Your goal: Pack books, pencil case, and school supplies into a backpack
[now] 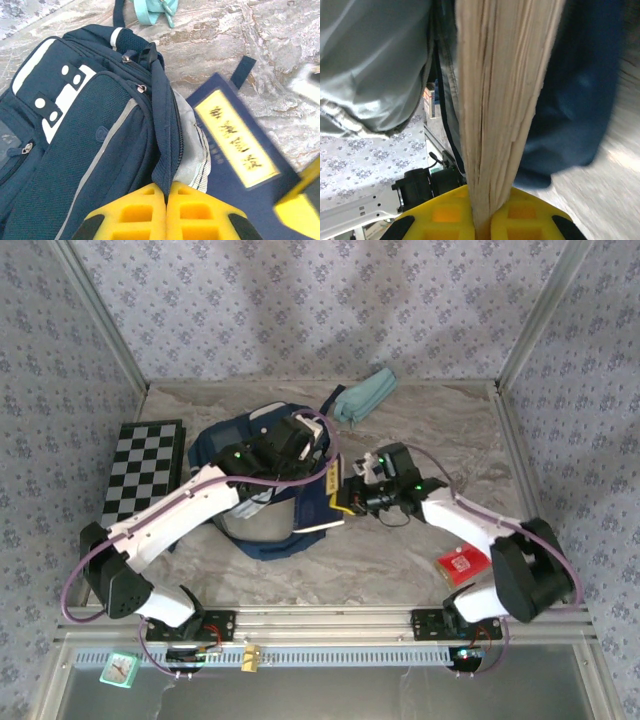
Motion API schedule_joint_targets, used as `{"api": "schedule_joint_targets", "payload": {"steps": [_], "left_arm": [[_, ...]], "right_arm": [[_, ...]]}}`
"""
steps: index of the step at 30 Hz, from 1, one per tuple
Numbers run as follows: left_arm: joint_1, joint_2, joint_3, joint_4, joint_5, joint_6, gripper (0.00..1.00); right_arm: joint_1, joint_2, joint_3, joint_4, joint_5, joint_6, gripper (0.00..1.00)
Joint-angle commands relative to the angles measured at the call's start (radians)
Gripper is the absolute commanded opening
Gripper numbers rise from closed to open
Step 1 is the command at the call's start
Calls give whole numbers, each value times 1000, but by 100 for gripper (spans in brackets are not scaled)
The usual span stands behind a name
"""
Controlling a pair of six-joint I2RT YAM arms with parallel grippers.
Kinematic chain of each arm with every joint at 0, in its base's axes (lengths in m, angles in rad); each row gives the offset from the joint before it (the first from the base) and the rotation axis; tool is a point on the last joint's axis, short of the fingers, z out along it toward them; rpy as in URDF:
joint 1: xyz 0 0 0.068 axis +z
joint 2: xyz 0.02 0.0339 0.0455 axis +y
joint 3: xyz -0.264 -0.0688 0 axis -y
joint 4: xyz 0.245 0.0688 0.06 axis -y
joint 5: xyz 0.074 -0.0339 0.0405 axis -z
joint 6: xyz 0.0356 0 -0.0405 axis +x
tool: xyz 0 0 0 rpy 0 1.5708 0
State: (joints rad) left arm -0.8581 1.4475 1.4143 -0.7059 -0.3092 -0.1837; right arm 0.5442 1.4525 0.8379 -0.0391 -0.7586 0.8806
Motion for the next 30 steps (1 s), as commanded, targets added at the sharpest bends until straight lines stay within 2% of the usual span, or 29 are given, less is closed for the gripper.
{"api": "schedule_joint_targets", "payload": {"steps": [1, 7, 10, 11, 13, 15, 17, 21, 24, 27, 30], "left_arm": [[-5, -92, 51, 99, -54, -9, 0], [2, -133, 26, 131, -61, -22, 0], [6, -136, 22, 137, -58, -30, 0], [8, -138, 20, 138, -57, -33, 0], [19, -138, 16, 136, -49, -39, 0], [29, -141, 11, 132, -45, -55, 0], [40, -148, -4, 142, -27, -54, 0], [63, -154, -18, 136, -5, -63, 0], [68, -159, -36, 147, 10, -66, 0], [70, -153, -44, 151, 21, -71, 0], [71, -153, -46, 151, 20, -76, 0]], "right_arm": [[40, 94, 101, 115, 50, 0, 5], [87, 300, 233, 183, 78, -8, 11], [92, 380, 294, 180, 92, -21, 18], [95, 391, 308, 161, 113, -40, 23], [97, 399, 334, 91, 153, -79, 35], [96, 389, 336, 39, 162, -118, 43], [101, 352, 335, -53, 203, -180, 47], [118, 231, 308, -271, 378, -300, 53], [130, 177, 277, -349, 426, -326, 53], [184, 161, 267, -377, 432, -342, 44], [226, 175, 245, -332, 416, -305, 34]]}}
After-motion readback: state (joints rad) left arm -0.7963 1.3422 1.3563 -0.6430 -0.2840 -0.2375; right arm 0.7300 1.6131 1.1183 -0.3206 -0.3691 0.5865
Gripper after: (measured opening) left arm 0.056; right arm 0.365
